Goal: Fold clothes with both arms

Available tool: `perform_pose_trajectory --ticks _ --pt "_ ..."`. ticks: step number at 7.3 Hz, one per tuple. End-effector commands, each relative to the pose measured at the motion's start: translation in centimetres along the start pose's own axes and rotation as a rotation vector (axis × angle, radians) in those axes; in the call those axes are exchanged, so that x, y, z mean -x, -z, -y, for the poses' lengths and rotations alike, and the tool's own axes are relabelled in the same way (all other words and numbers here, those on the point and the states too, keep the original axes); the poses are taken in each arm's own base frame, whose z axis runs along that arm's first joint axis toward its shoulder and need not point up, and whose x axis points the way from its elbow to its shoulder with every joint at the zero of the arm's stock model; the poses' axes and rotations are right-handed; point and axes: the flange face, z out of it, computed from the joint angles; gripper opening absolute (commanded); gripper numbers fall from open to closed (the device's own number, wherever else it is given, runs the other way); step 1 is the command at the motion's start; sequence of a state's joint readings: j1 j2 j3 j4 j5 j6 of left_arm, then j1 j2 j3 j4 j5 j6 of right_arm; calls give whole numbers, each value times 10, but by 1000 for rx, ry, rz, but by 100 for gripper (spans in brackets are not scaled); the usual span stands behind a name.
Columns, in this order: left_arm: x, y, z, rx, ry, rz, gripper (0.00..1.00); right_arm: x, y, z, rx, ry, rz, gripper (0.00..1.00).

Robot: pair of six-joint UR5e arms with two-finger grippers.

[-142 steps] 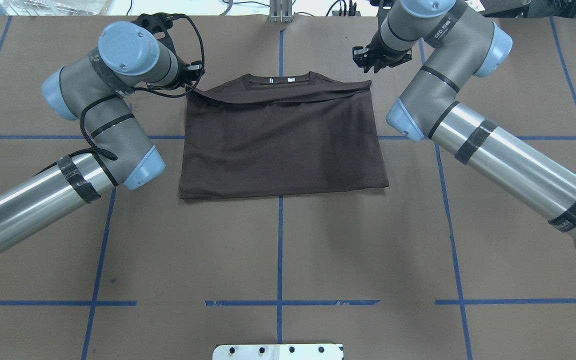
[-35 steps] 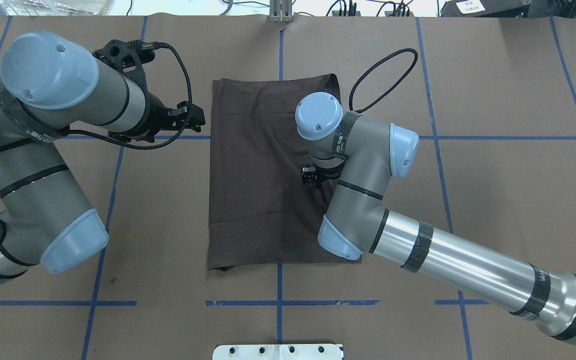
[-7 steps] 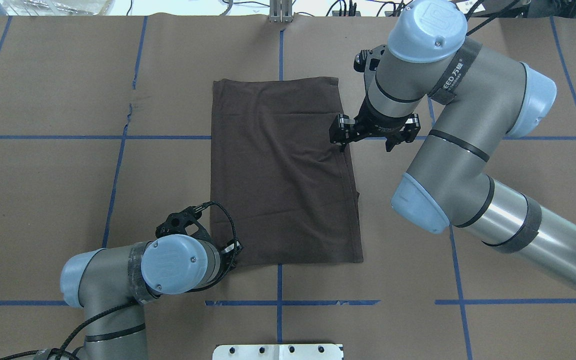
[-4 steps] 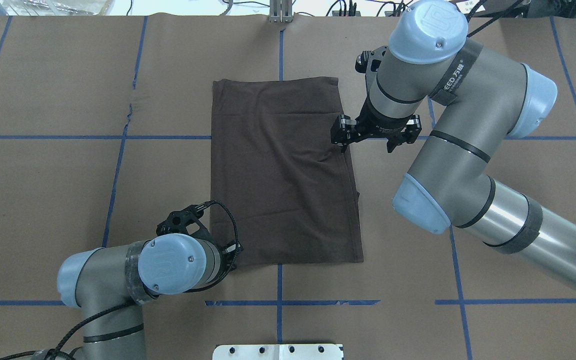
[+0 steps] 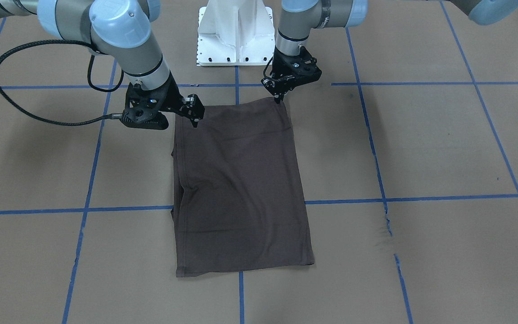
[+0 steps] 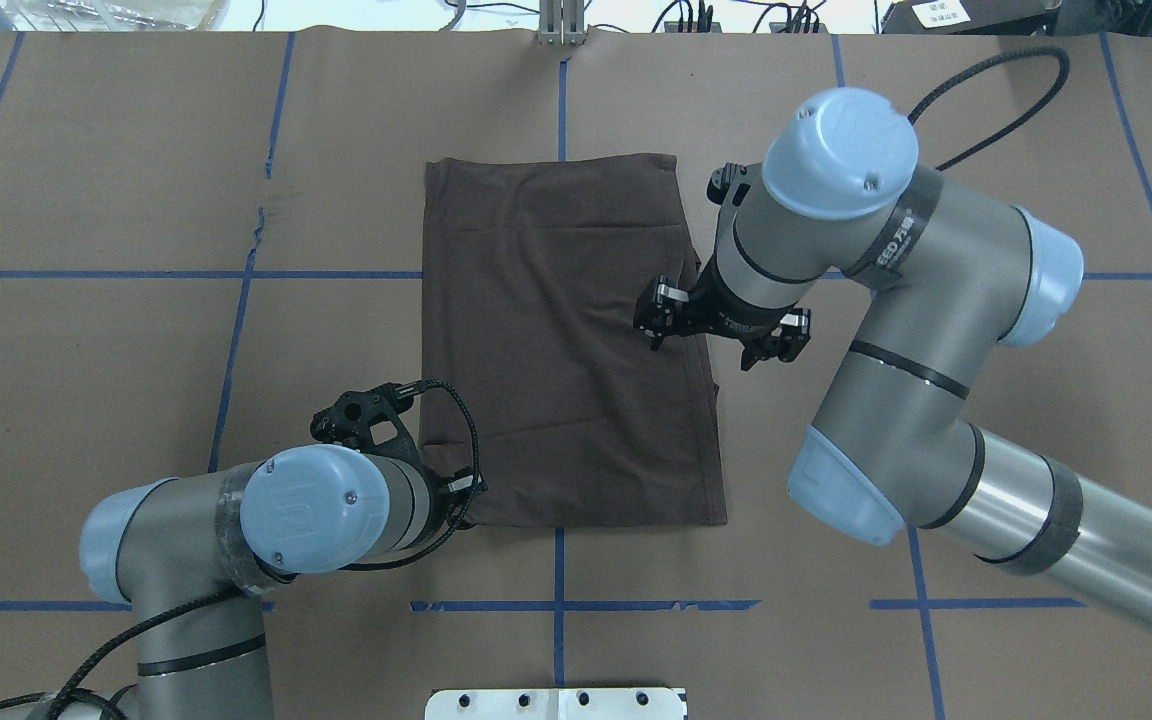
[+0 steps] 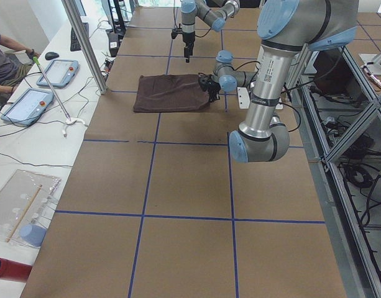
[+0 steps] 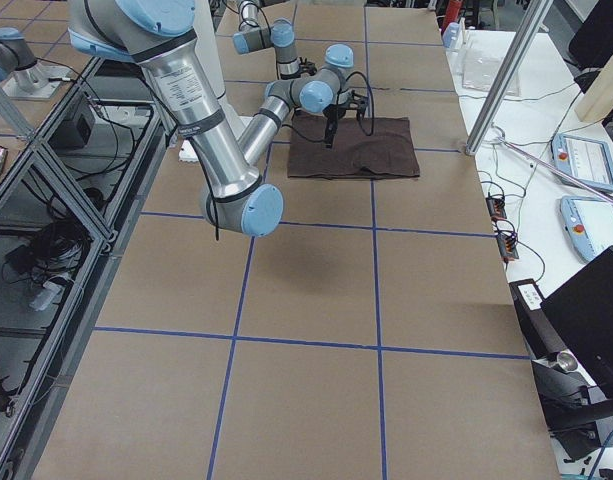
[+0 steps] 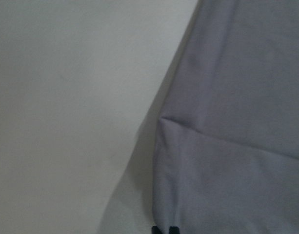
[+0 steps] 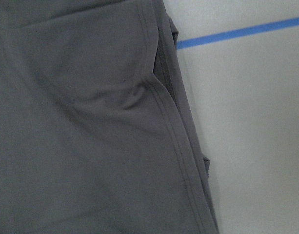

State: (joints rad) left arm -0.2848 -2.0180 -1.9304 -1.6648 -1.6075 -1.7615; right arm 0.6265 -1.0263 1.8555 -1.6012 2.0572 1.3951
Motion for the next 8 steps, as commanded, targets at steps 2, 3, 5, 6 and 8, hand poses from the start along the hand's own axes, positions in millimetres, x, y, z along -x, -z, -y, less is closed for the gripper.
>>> perform_pose_trajectory --ticks 2,3,5,6,8 --pt "0 6 17 -21 -50 -8 0 -11 -85 -94 -47 -303 27 100" --pt "0 6 18 -22 -50 -8 0 -10 -97 -109 -56 -374 13 100" --pt "-1 6 20 -24 -55 -10 0 -11 -105 -121 -49 -567 4 100" --pt "-1 7 22 -26 -53 -11 0 -9 -116 -131 -90 -625 -20 100" --pt "-3 10 28 -32 -51 -18 0 -9 -134 -136 -125 -670 -47 100"
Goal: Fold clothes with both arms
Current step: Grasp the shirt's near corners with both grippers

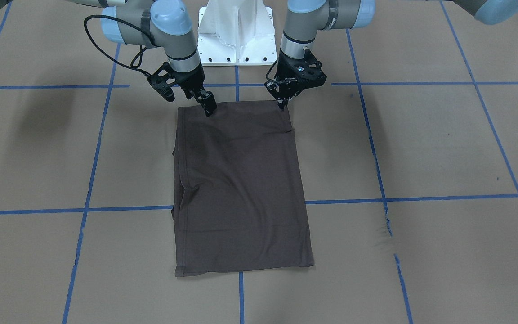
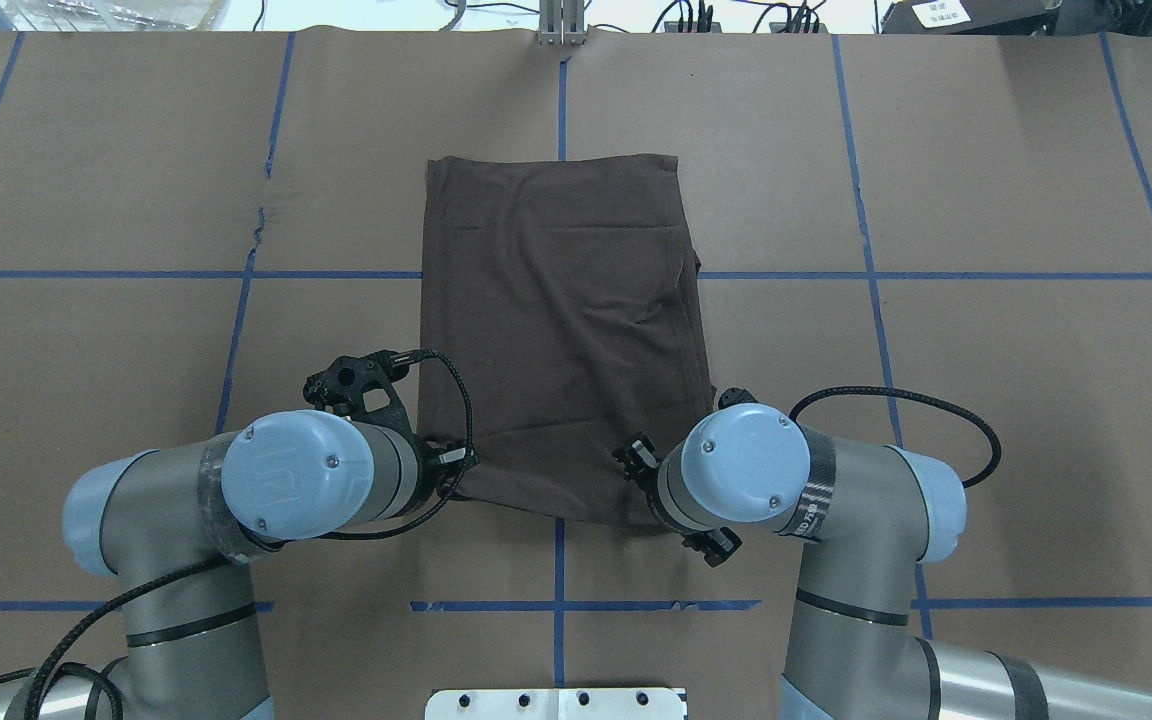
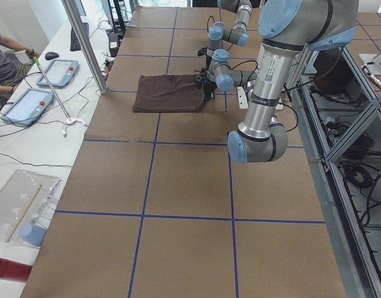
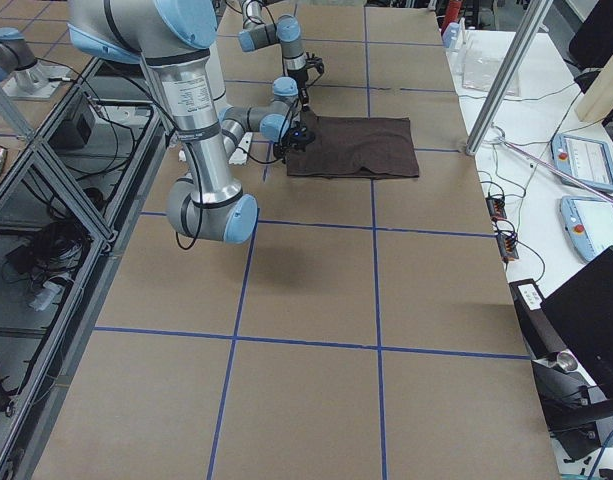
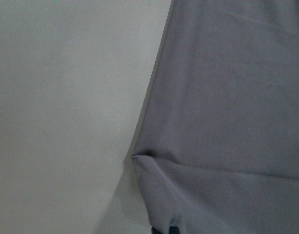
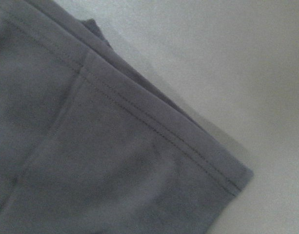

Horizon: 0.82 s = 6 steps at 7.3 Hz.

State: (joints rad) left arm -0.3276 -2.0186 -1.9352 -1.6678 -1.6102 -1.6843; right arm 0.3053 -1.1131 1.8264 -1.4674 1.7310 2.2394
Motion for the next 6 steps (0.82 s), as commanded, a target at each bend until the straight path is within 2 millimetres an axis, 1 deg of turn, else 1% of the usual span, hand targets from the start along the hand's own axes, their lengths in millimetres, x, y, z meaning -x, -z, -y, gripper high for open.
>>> perform_pose_trajectory --ticks 1,3,6 --pt "-1 1 3 -3 -3 -2 0 1 -15 -6 -24 -76 -12 100" --pt "-2 2 3 -5 -3 -6 0 17 -20 -17 -26 -103 -14 100" --pt "-2 2 4 -6 -2 -6 0 19 -21 -19 -27 -103 -15 100"
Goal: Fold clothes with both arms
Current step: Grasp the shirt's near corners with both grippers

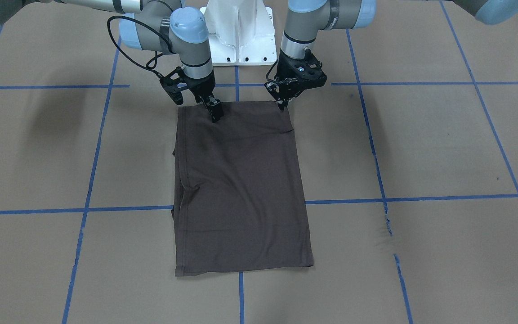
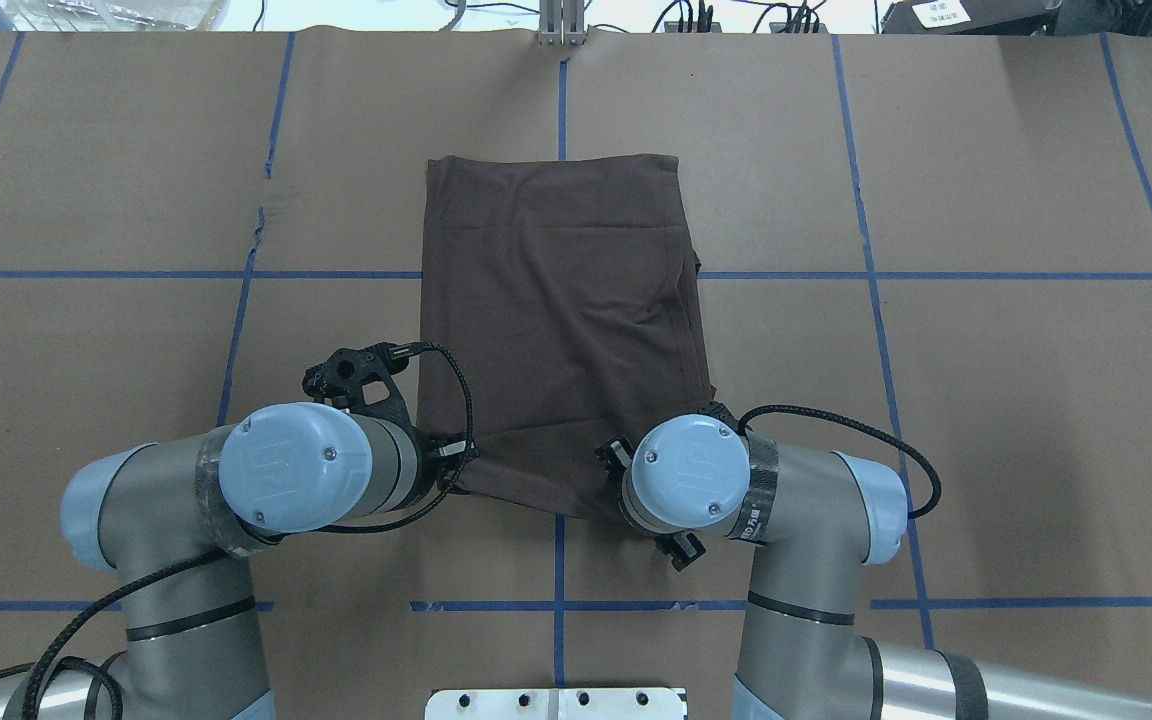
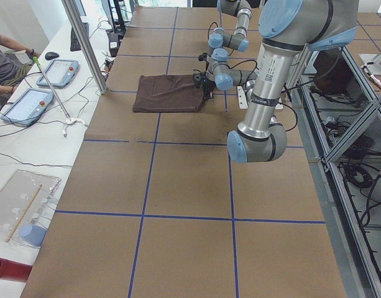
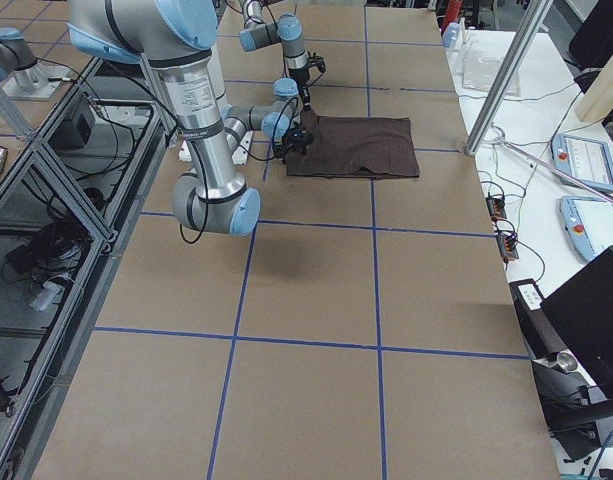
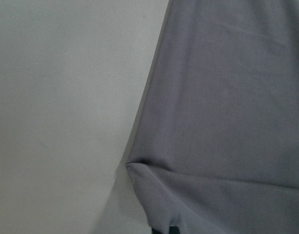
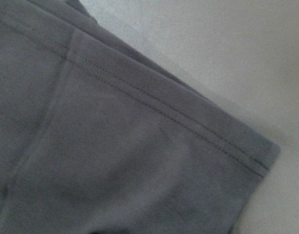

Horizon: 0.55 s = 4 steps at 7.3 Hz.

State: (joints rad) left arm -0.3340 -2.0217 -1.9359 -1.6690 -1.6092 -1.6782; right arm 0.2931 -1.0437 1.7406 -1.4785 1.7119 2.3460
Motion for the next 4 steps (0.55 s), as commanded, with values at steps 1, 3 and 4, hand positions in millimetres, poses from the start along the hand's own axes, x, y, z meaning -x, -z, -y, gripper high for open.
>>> perform_pose_trajectory --ticks 1,3,4 --pt "0 1 0 0 0 -2 0 0 -1 0 -2 -1 -4 100" --pt "-1 1 0 1 0 -1 0 -3 -3 0 -7 -3 -16 98" --pt "-1 1 0 1 0 -1 0 -3 -3 0 -5 -2 -15 59"
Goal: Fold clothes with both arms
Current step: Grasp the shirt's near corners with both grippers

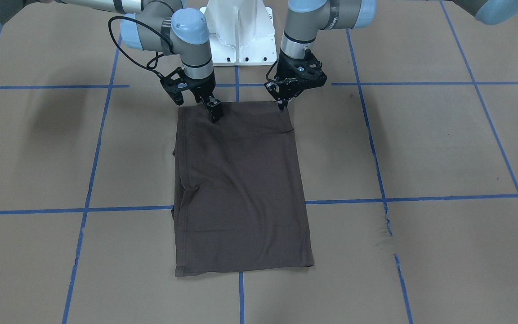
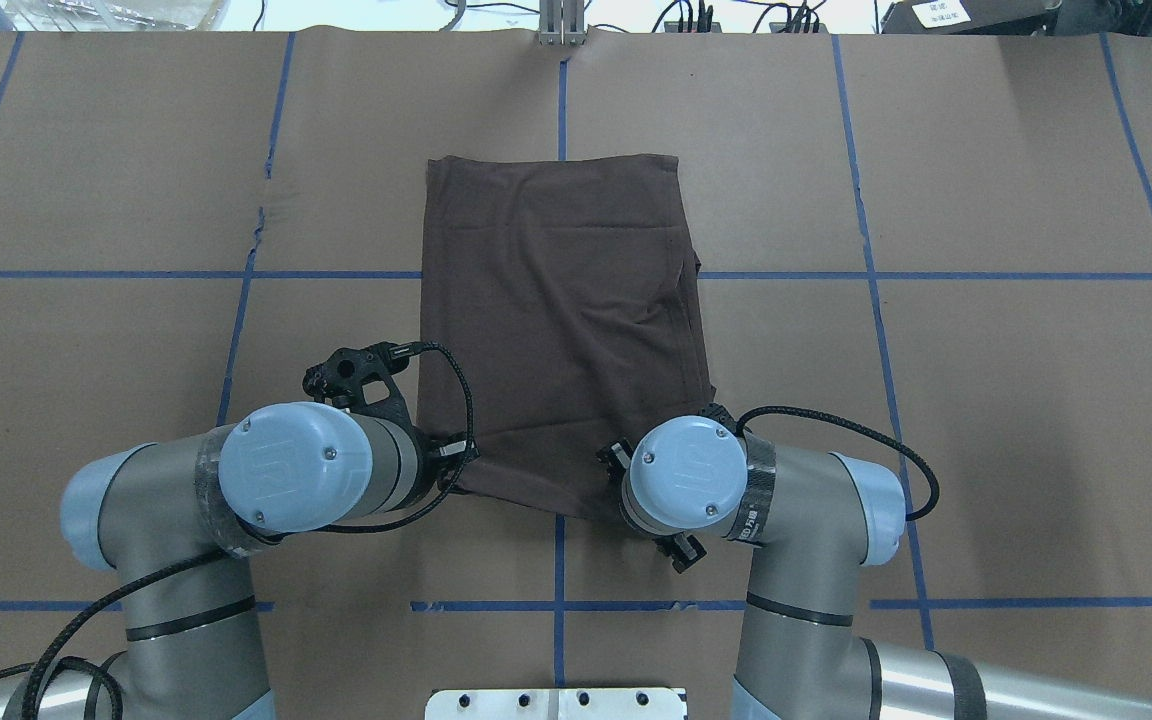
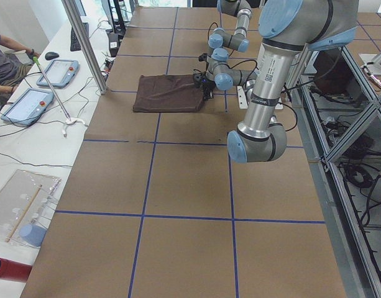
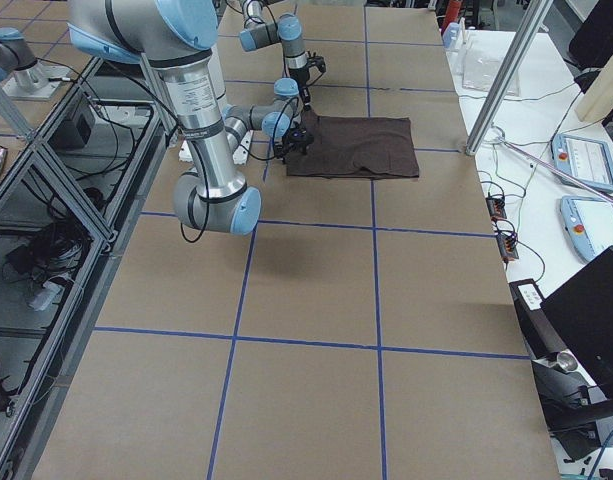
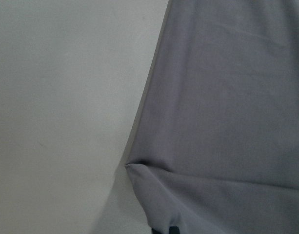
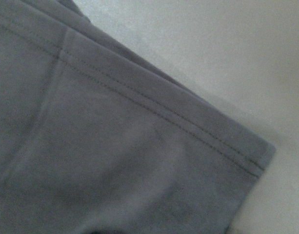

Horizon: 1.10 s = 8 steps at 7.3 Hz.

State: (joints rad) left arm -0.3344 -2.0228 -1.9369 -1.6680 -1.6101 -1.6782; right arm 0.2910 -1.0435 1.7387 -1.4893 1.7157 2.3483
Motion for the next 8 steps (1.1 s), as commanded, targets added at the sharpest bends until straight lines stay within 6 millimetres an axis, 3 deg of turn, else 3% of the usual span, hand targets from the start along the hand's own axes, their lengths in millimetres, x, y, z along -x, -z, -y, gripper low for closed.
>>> perform_pose_trajectory --ticks 1,2,3,8 --pt "0 0 0 -1 0 -1 0 0 1 -1 1 0 -2 31" --pt "0 1 0 -1 0 -2 0 -1 -1 0 -1 0 -4 12" --pt "0 1 0 -1 0 -2 0 0 3 0 4 2 1 2" --pt "0 1 0 -1 1 -2 0 7 20 1 20 -5 29 0"
